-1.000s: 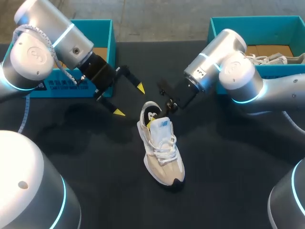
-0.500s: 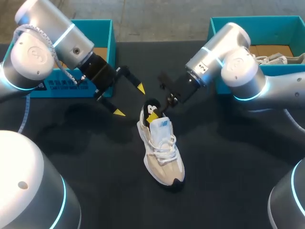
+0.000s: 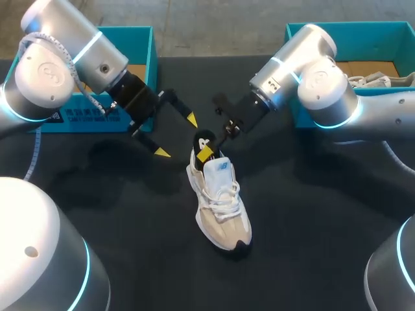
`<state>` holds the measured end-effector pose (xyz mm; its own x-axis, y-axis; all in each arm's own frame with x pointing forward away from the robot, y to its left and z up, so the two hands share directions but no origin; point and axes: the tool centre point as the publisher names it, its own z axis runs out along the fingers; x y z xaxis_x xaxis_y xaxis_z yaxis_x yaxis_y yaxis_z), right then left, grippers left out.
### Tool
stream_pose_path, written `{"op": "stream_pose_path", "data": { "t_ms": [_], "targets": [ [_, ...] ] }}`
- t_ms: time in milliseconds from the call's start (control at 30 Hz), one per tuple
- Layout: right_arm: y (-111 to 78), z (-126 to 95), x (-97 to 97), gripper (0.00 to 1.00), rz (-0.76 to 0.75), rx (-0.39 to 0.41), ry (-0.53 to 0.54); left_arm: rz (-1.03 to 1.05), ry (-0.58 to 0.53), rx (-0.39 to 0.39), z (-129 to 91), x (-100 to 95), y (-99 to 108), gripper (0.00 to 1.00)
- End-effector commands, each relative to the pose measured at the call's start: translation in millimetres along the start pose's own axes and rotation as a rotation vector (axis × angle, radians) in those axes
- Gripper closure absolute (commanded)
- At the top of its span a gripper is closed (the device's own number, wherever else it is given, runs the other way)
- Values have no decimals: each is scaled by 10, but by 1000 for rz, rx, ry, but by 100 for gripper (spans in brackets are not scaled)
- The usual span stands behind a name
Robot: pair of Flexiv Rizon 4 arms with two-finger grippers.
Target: Take the shoe out of the shoebox, open the shoe tongue, remove and reinsert the insole, then place the shoe into the shoebox
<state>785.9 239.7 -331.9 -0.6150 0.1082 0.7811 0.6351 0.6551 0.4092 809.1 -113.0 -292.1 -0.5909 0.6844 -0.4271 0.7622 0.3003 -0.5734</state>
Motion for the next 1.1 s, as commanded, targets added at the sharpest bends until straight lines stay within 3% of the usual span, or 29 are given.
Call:
{"op": "stream_pose_path", "data": {
  "t_ms": [33,733,900,1100],
  "targets": [
    [-101,41,3,69,-17,-110,4,3,6,-2,-8,-23,-8,0],
    [-202,-29,93,65,6,-139,-42,23,14,-1,19,-58,-16,0],
    [-167,-16,77,67,4,-133,-39,23,11,-4,-2,-42,-23,0],
    [-254,-23,92,69,28,-142,-42,23,10,-7,-15,-40,-34,0]
  ]
}}
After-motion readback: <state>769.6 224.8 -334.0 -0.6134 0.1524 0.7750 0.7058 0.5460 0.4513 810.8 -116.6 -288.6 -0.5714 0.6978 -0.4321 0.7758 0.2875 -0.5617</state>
